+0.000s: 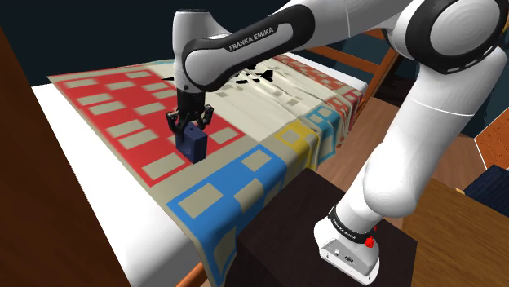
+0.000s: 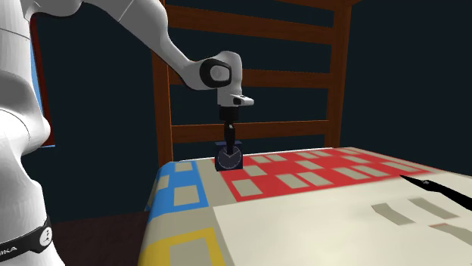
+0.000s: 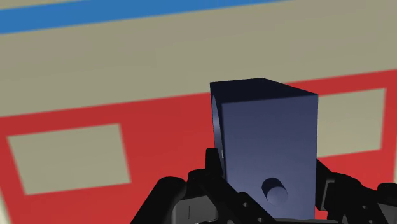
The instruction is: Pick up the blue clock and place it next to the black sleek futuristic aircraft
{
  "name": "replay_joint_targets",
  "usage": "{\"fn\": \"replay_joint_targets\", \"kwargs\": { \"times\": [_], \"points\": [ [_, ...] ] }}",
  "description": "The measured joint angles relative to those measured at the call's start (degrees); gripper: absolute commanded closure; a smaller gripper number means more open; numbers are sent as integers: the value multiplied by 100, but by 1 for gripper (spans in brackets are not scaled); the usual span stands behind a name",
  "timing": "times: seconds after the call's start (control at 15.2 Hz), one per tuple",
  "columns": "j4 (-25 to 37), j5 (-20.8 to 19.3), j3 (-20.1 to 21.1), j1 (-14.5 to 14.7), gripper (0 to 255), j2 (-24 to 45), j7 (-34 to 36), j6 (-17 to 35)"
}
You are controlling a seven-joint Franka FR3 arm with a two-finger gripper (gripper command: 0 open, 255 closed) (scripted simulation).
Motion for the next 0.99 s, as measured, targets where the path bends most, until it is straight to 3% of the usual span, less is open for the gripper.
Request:
{"fn": "replay_joint_targets", "kwargs": {
  "times": [0.99],
  "points": [
    [705,133,0,-28,255,-412,-86,-1100]
  ]
}}
